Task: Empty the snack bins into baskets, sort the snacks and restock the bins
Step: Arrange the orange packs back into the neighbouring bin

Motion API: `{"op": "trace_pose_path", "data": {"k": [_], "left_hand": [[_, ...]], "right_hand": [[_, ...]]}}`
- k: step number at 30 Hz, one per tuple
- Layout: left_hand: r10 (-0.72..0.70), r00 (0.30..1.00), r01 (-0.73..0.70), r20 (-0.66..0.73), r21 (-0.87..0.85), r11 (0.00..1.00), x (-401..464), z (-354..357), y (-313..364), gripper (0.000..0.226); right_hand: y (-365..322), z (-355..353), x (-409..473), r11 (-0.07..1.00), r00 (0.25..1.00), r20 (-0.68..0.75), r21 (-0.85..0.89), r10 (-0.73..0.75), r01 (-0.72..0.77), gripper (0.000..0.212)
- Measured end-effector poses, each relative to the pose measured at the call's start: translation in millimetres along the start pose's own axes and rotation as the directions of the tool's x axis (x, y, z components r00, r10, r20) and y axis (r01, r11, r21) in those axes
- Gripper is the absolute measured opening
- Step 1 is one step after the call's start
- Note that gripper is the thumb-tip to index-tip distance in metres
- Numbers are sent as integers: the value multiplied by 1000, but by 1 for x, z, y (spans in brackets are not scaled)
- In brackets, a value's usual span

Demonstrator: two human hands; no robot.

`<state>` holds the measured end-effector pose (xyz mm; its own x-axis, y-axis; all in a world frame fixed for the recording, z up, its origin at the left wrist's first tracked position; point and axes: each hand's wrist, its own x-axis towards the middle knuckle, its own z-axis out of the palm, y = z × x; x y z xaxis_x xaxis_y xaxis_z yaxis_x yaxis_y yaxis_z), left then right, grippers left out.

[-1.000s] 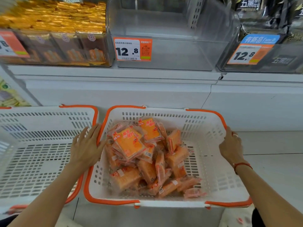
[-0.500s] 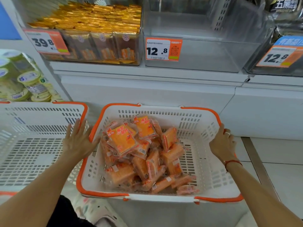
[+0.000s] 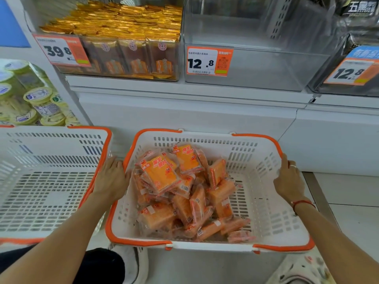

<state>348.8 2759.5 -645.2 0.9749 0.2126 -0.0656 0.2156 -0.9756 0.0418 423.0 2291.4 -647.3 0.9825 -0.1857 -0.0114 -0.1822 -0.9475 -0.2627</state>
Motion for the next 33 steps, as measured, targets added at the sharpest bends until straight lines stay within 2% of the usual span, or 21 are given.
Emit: {"op": "trace_pose_path", "data": {"k": [2,6,9,12,15,17,18,20,22,24,25,27,29,31,33], "left_hand": [[-15,1000,15,2,-43,999,1,1,1,47],[-113,993,114,19,-247,962,1,-1,8,39],[-160,985,171,62,-356,919,1,2,13,38],[-160,986,162,44,-451,877,1,11,16,26],[-169,976,208,137,-349,914,-4,0,27,35],[-142,982,172,124,-282,944,-5,-5,28,38],[-118,990,132,72,-254,958,-4,-8,27,38],[-69,994,46,-87,-238,970,-4,-15,28,41],[-3,991,-37,-133,-297,954,0,-24,40,50],[101,995,-99,-7,-298,950,7,-31,57,64],[146,987,-123,64,-278,953,11,-32,64,68],[191,973,-158,132,-226,961,22,-30,73,74],[211,970,-179,124,-231,956,32,-34,77,77],[205,971,-152,119,-351,924,44,-35,77,72],[191,972,-99,133,-509,855,58,-36,76,63]], "right_hand": [[2,0,-1,1000,1000,-16,12,2,-2,72],[-1,-2,-3,1000,999,-44,17,-10,11,65],[2,-1,0,1000,998,-55,-13,-29,28,68],[9,-2,6,999,1000,-23,-35,-14,13,71],[9,-7,6,999,1000,5,-22,28,-27,71],[1,-10,2,997,998,-30,-40,61,-62,70],[-9,-10,0,998,997,-62,-45,41,-44,70],[-37,-8,-9,996,994,-63,-34,-90,88,62],[-78,-2,-18,975,974,55,62,-218,215,43],[-117,4,-23,949,948,157,199,-278,245,30],[-134,8,-23,934,937,168,244,-306,261,30],[-162,15,-19,895,899,135,233,-416,379,33],[-181,27,-10,866,843,201,144,-499,479,56],[-192,36,4,899,835,334,140,-438,415,79],[-195,48,17,929,840,398,131,-368,345,83]]}}
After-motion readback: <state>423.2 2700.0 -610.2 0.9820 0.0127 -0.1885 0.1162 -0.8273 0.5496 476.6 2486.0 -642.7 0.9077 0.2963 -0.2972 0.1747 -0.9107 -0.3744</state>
